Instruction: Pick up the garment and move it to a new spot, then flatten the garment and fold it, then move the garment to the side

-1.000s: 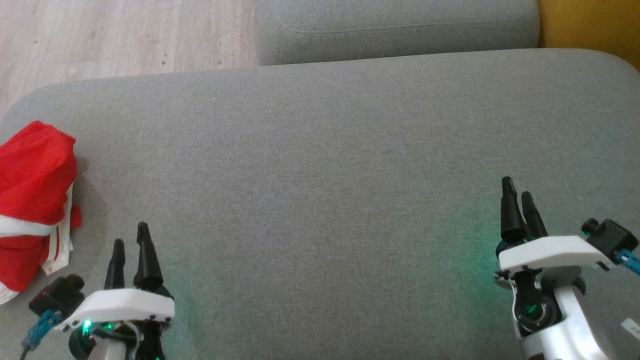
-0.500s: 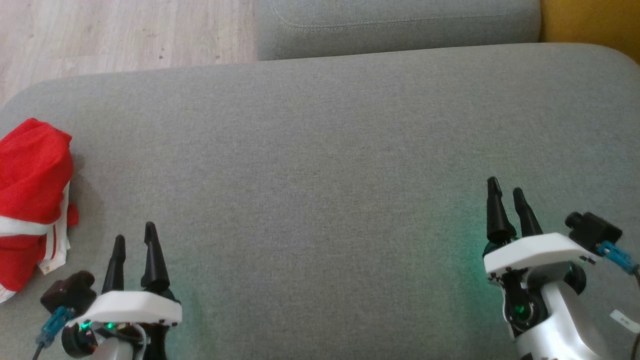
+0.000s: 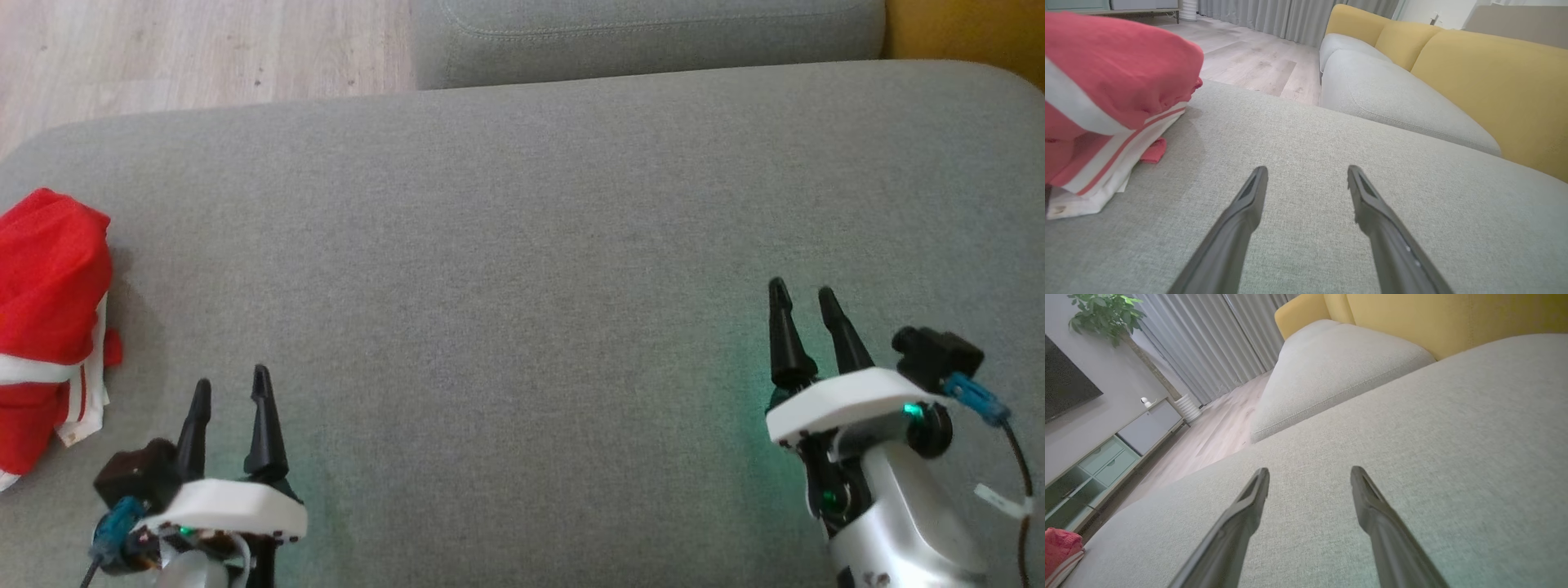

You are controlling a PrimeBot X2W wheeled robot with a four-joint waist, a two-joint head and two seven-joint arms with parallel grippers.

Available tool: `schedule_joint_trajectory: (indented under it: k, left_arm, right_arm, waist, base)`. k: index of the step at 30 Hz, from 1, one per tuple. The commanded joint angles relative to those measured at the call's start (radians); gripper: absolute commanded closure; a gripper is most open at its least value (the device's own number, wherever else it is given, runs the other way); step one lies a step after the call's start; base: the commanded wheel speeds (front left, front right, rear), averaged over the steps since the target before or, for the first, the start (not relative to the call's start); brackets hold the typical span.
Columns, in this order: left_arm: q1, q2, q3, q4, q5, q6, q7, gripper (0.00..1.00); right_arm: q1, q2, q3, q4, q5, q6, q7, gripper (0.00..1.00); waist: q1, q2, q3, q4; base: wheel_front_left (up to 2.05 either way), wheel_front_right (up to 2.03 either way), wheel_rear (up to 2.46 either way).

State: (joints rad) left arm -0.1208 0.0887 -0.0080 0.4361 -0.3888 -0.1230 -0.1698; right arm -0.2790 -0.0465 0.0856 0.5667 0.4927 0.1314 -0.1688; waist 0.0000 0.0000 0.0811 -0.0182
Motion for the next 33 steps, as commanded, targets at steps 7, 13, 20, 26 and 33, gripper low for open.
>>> schedule_joint_trajectory:
  k: [7,13,20,26,33]
  left_arm:
    - [-0.071,0.025,0.015,-0.014,0.115,0.003,-0.036,0.0]
    - [-0.081,0.027,0.013,-0.006,0.192,0.002,-0.054,0.0]
    - [-0.085,0.027,0.021,0.001,0.263,0.006,-0.072,0.0]
    - [-0.091,0.031,0.032,0.002,0.335,0.006,-0.09,0.0]
    - [-0.089,0.02,0.062,0.001,0.33,0.016,-0.092,0.0]
  right_arm:
    - [-0.079,-0.003,0.036,-0.011,-0.098,-0.001,-0.038,0.0]
    - [-0.095,-0.003,0.048,0.005,-0.163,-0.001,-0.055,0.0]
    - [-0.112,-0.003,0.057,0.023,-0.231,-0.001,-0.073,0.0]
    - [-0.127,-0.004,0.068,0.038,-0.304,-0.001,-0.091,0.0]
    - [-0.127,-0.004,0.056,0.045,-0.315,-0.001,-0.093,0.0]
  waist:
    - [0.0,0.0,0.011,0.0]
    - [0.0,0.0,0.018,-0.001]
    - [0.0,0.0,0.023,-0.002]
    - [0.0,0.0,0.03,0.001]
    - [0.0,0.0,0.031,0.003]
  base:
    - [0.0,0.0,0.0]
    - [0.0,0.0,0.0]
    - [0.0,0.0,0.0]
    - [0.0,0.0,0.0]
    - [0.0,0.0,0.0]
